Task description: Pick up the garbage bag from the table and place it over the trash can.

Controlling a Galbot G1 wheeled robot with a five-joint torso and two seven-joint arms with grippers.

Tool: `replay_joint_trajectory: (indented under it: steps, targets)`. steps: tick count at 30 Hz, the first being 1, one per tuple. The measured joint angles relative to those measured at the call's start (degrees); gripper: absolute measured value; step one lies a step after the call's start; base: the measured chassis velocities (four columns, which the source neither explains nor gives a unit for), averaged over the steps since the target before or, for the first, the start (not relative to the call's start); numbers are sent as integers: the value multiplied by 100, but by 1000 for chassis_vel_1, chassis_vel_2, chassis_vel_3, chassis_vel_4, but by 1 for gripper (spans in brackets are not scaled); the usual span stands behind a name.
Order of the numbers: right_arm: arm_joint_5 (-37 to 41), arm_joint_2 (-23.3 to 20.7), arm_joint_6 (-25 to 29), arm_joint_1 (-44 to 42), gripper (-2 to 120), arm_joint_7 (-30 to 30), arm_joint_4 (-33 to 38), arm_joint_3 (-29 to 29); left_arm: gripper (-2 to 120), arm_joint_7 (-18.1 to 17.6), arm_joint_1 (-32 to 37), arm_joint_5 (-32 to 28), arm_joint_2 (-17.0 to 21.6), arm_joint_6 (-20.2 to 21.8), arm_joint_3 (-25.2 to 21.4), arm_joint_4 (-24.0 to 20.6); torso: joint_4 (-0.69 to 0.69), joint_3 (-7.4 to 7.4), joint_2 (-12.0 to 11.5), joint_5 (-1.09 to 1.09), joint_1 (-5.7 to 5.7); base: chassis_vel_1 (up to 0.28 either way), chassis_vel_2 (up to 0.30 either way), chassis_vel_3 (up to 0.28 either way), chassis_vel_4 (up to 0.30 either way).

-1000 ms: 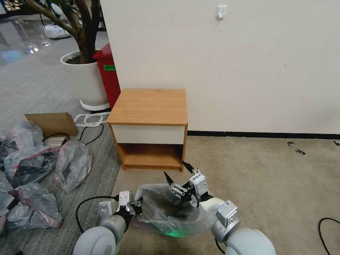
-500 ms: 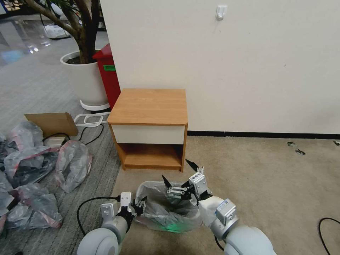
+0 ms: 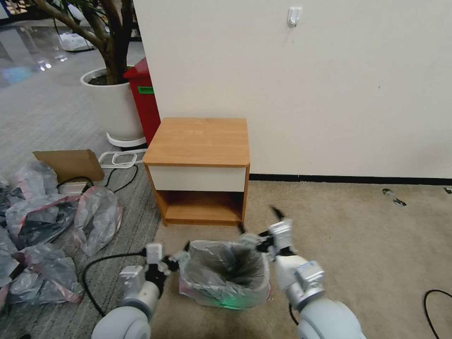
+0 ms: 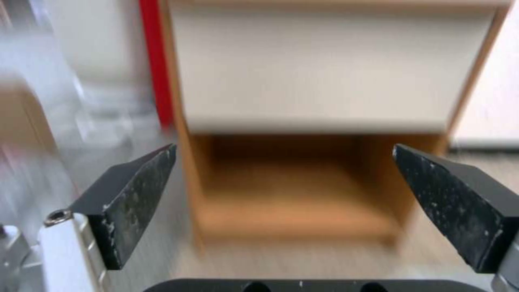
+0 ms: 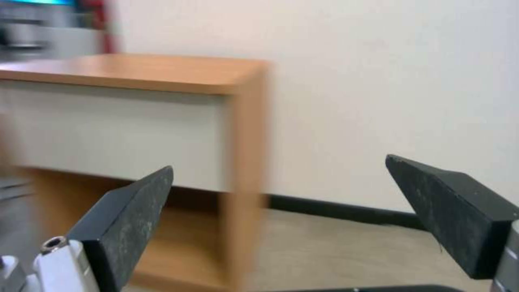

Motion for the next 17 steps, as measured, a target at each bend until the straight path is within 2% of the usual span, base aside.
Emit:
replay_joint_trajectory:
  steps: [2,7,17]
  targets:
    - [25,63,419,-308,100,157,-108,401,100,81,174,237,13,-504,-292,-1,-1,0,0,3,0,0,0,0,0]
    - [32,291,919,-504,100,343,-388,667,100,-55,348,261,-49,-834,-652,56,0,0,0,2,0,0,0,0,0]
    - [-6,378,1009,-483,100,352,-470,685,100,-83,346,170,-72,-908,-729,111,0,0,0,2,0,0,0,0,0]
